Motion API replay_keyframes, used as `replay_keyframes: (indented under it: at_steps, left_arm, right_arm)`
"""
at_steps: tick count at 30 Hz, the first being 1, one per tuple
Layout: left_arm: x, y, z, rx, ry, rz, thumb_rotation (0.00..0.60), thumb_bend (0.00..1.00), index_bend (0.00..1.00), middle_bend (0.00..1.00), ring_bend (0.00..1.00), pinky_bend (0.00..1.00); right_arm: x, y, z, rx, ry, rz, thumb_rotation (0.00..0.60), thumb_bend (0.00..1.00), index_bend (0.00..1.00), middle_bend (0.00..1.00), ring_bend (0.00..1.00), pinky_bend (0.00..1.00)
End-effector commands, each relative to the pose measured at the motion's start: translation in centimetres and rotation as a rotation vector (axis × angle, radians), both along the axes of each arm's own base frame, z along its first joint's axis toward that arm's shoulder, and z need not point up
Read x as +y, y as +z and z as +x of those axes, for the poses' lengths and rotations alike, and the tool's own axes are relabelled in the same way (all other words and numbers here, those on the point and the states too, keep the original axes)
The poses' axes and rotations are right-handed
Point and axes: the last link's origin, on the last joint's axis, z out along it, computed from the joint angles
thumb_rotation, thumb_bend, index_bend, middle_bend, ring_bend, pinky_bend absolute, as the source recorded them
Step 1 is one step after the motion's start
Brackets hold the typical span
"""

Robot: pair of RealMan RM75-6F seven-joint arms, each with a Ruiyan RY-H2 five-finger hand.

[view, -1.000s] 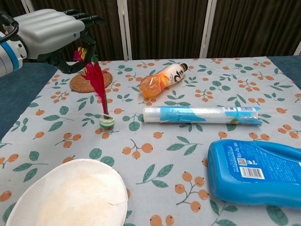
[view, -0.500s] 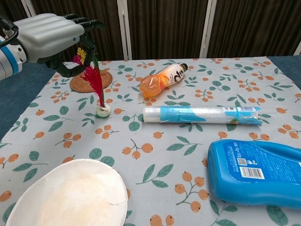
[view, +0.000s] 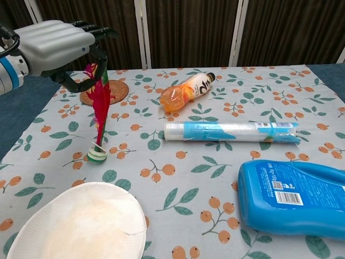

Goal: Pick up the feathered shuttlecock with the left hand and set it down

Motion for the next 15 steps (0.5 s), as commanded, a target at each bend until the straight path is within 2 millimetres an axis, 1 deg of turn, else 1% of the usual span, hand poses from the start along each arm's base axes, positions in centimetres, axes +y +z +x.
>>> replay_keyframes:
  at_steps: [1,15]
  left_arm:
    - [-0.01,0.0,-0.02,0.001,-0.001,0.0,0.6,0.48,0.64,0.01,0.0,0.0]
    - [-0.33,0.18,0.17,-0.012,-0.008,-0.006,0.6,0.48,0.64,0.01,0.0,0.0]
  right_arm:
    - [0.01,0.01,-0.01,0.0,-0.001,0.0,0.6,0.15,0.1,0.0,0.0,0.01]
    - [0.01,0.01,0.02,0.0,0.002,-0.001,0.6,0.15,0.1,0.0,0.0,0.01]
